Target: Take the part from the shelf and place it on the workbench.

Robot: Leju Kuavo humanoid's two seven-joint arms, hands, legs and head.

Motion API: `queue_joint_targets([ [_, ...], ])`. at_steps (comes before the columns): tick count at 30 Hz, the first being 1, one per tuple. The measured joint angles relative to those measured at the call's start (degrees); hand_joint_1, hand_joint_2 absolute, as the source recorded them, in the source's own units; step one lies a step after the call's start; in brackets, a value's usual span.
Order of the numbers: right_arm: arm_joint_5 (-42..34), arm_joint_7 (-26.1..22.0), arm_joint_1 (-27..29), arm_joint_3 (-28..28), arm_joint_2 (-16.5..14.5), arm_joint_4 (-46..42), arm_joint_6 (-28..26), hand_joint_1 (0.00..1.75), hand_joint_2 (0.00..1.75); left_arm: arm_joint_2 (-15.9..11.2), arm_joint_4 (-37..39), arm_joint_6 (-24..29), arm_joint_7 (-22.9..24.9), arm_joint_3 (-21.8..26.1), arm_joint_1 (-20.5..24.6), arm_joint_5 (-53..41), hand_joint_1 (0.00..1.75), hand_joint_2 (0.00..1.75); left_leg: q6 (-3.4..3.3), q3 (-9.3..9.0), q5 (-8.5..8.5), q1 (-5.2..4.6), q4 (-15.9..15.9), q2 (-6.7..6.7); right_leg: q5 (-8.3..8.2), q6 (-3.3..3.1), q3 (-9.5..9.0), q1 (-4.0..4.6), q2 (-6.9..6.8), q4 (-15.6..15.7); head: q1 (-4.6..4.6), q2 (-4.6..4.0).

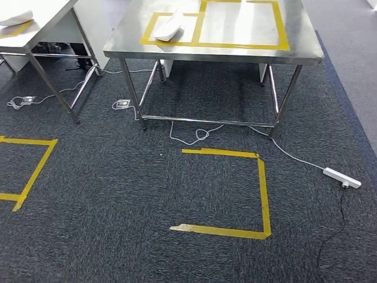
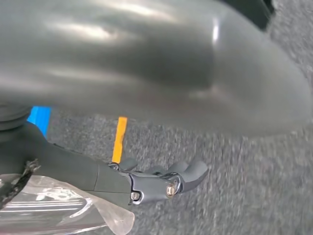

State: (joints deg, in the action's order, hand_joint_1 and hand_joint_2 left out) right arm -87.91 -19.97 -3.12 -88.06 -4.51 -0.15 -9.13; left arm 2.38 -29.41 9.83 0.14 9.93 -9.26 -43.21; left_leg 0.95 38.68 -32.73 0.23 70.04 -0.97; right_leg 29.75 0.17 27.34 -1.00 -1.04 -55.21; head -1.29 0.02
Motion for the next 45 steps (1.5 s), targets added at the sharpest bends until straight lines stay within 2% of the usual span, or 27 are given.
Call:
queue_joint_targets([
  [2,0.0,0.1,0.1,0.0,0.0,0.0,0.0,0.00,0.00,0.1,0.0,-0.5,0.4,0.0,-0.2,0.0,0.00,0.00,0.10,1.09,-0.88,0.08,3.8,0.50,0.04,0.00,0.07,0.15,-1.66,0.0,0.01,0.00],
  [3,0.0,0.1,0.0,0.0,0.0,0.0,0.0,0.00,0.00,0.1,0.0,-0.7,0.6,0.1,-0.4,0.0,0.00,0.00,0.00,-0.05,0.37,0.10,2.1,0.71,0.10,0.01,0.00,0.20,-2.37,0.0,0.00,0.00],
  [5,0.0,0.1,-0.2,0.0,0.0,0.0,0.0,0.00,0.00,0.1,-0.4,-1.1,1.1,0.1,-0.8,0.0,0.00,0.00,-0.55,-4.55,3.95,-0.11,-6.0,2.51,0.33,0.17,-0.24,0.36,-3.63,0.0,-0.01,0.00],
  [7,0.1,0.1,-0.3,0.0,0.0,0.0,0.0,0.00,0.00,0.1,-1.2,-1.7,1.9,0.1,-1.0,0.0,0.00,0.00,-1.31,-7.67,5.50,-0.53,-12.2,4.45,0.73,0.66,-0.18,0.70,-4.78,-0.1,0.04,0.01],
  [8,0.1,0.1,-0.4,0.0,0.0,0.0,0.0,0.00,0.00,0.2,-1.6,-1.9,2.2,0.1,-1.2,0.0,0.00,0.00,-1.63,-8.03,5.38,-0.73,-13.2,4.75,0.90,0.95,-0.13,0.83,-5.36,-0.1,0.07,0.01],
  [10,0.1,0.1,-0.6,0.0,0.0,0.0,0.0,0.00,0.00,0.3,-2.3,-2.4,2.8,0.1,-1.7,0.0,0.00,0.00,-2.32,-7.87,5.50,-0.73,-13.5,3.70,1.13,1.58,-0.56,0.79,-6.08,-0.1,0.06,0.01],
  [12,0.2,0.0,-0.9,0.0,0.0,0.0,0.0,0.00,0.00,0.4,-2.9,-2.7,3.2,0.1,-2.3,0.1,0.00,0.00,-3.10,-7.85,5.99,-0.47,-13.9,2.66,2.59,2.22,-0.10,0.59,-3.68,-1.8,0.21,0.01],
  [14,0.2,-0.1,-0.8,0.0,0.0,0.0,-0.1,0.00,0.00,0.7,-3.6,-2.3,3.5,0.2,-2.4,0.5,0.00,0.00,-3.63,-7.57,6.39,-0.34,-14.0,1.48,6.27,2.62,3.08,0.41,-0.20,-8.4,0.44,0.01],
  [16,0.2,-0.1,-0.5,0.0,0.0,0.0,-0.2,0.00,0.00,1.1,-4.2,-1.7,3.7,0.3,-2.5,0.9,0.00,0.00,-3.81,-7.24,6.56,-0.40,-14.0,-0.07,9.17,2.78,7.14,0.33,0.85,-16.4,0.47,0.01],
  [17,0.2,-0.1,-0.5,0.0,0.0,0.0,-0.2,0.00,0.00,1.4,-4.3,-1.5,3.8,0.4,-2.5,1.0,0.00,0.00,-3.82,-7.19,6.60,-0.42,-13.9,-0.88,9.00,2.79,8.16,0.33,0.95,-18.0,0.48,0.01],
  [18,0.2,-0.1,-0.4,0.0,0.0,0.0,-0.3,0.00,0.00,1.6,-4.5,-1.3,3.9,0.5,-2.6,1.0,0.00,0.00,-3.80,-7.21,6.62,-0.42,-13.9,-1.70,7.58,2.77,8.01,0.32,1.05,-17.0,0.48,0.01],
  [19,0.1,-0.1,-0.4,0.0,0.0,0.0,-0.3,0.00,0.00,1.9,-4.6,-1.0,4.2,0.6,-2.7,1.0,0.00,0.00,-3.75,-7.27,6.64,-0.41,-13.8,-2.50,5.27,2.71,6.76,0.29,1.36,-13.9,0.48,0.00],
  [21,0.1,-0.1,-0.4,0.0,0.0,0.0,-0.1,0.00,0.00,2.6,-5.1,-0.1,5.0,0.6,-2.8,1.0,0.00,0.00,-3.45,-7.12,6.61,-0.47,-13.5,-4.02,1.22,2.45,3.28,-0.01,4.20,-5.4,0.47,0.00],
  [23,0.3,-0.1,-0.4,0.0,0.0,0.0,0.6,0.00,0.00,3.2,-5.7,0.3,5.6,0.6,-2.8,1.1,0.00,0.00,-2.77,-6.54,6.73,-0.49,-13.1,-5.45,0.12,2.06,1.51,-0.18,6.56,-1.2,0.46,0.00],
  [25,0.5,-0.2,-0.4,0.0,0.0,0.0,1.3,0.00,0.00,3.5,-6.0,0.3,5.9,0.6,-3.0,1.5,0.00,0.00,-1.91,-5.94,7.11,-0.31,-13.1,-6.92,0.11,1.46,1.20,-0.09,5.78,-0.9,0.45,0.00],
  [26,0.6,-0.2,-0.5,0.0,0.0,0.0,1.5,0.00,0.00,3.6,-6.1,0.4,6.0,0.6,-3.2,1.8,0.00,0.00,-1.57,-5.69,7.00,-0.28,-12.8,-6.87,-0.07,1.09,1.00,-0.13,4.99,-0.7,0.44,0.00],
  [28,0.7,-0.3,-0.5,0.0,0.0,0.0,1.8,0.00,0.00,3.7,-6.1,0.4,6.2,0.5,-3.4,2.6,0.00,0.00,-0.99,-4.23,4.84,-0.32,-9.6,-4.20,-0.38,0.44,0.78,-0.32,3.14,-0.3,-0.02,0.00],
  [30,0.8,-0.4,-0.2,0.0,0.0,0.0,1.9,0.00,0.00,3.8,-6.1,0.6,6.3,0.3,-3.2,3.4,0.00,0.00,-0.40,-1.07,0.83,-0.13,-2.4,-0.72,-0.33,0.10,0.84,-0.20,1.03,-0.3,-0.46,0.00],
  [32,0.8,-0.4,0.0,0.0,0.1,0.0,2.2,0.00,0.00,3.8,-6.1,0.7,6.4,0.1,-3.1,4.0,0.00,0.00,0.06,1.04,-1.03,0.27,2.8,0.36,-0.11,0.04,1.11,-0.10,-1.08,-0.3,-0.48,0.00],
  [33,0.8,-0.4,0.0,-0.1,0.1,0.0,2.4,0.00,0.00,3.8,-6.1,0.8,6.4,0.0,-3.1,4.2,0.00,0.00,0.20,0.65,-0.47,0.44,2.5,0.60,0.00,0.09,1.20,-0.10,-1.97,-0.3,-0.48,0.00],
  [34,0.9,-0.5,0.0,-0.1,0.1,0.0,2.7,0.00,0.00,3.8,-6.1,0.8,6.5,-0.1,-3.2,4.5,0.00,0.00,0.25,-0.92,0.91,0.57,0.1,0.96,0.11,0.17,1.14,-0.10,-2.77,-0.3,-0.49,0.00],
  [37,1.2,-0.6,-0.2,-0.2,0.1,0.0,3.5,0.00,0.00,3.8,-6.1,0.9,6.5,-0.4,-3.1,5.2,0.00,0.00,-0.31,-7.43,4.51,0.35,-11.0,4.03,0.50,0.87,0.66,0.16,-4.74,-0.4,-0.40,0.00],
  [38,1.4,-0.7,-0.2,-0.3,0.1,0.0,3.7,0.00,0.00,3.8,-6.1,0.9,6.5,-0.6,-3.0,5.4,0.00,0.00,-0.63,-8.30,4.71,0.16,-12.8,4.63,0.61,1.23,0.46,0.27,-5.32,-0.4,-0.25,0.01],
  [40,1.6,-0.9,-0.4,-0.4,0.1,0.0,4.1,0.00,0.00,3.8,-6.1,0.9,6.4,-0.8,-3.0,5.8,0.00,0.00,-1.32,-8.21,4.71,-0.08,-13.3,3.89,0.63,1.97,-0.21,0.30,-6.25,-0.2,0.04,0.01],
  [41,1.7,-1.0,-0.6,-0.4,0.2,0.0,4.3,0.00,0.00,3.8,-6.1,1.0,6.4,-0.9,-3.1,6.1,0.00,0.00,-1.68,-8.20,4.88,-0.03,-13.5,3.40,0.81,2.35,-0.40,0.17,-5.85,-0.2,0.08,0.02],
  [43,1.9,-1.3,-0.7,-0.6,0.3,0.0,4.5,0.00,0.00,3.7,-6.1,1.2,6.4,-1.0,-3.2,6.7,0.00,0.00,-2.43,-8.21,5.33,0.18,-13.9,2.40,2.67,2.86,0.59,-0.05,-2.93,-2.7,0.15,0.02],
  [45,2.2,-1.5,-0.4,-0.8,0.4,0.0,4.5,0.00,0.00,3.7,-6.1,1.3,6.4,-1.4,-2.9,7.3,0.00,0.00,-2.89,-8.02,5.60,0.22,-13.9,1.11,6.35,2.98,4.26,-0.12,0.17,-10.1,0.26,0.01],
])
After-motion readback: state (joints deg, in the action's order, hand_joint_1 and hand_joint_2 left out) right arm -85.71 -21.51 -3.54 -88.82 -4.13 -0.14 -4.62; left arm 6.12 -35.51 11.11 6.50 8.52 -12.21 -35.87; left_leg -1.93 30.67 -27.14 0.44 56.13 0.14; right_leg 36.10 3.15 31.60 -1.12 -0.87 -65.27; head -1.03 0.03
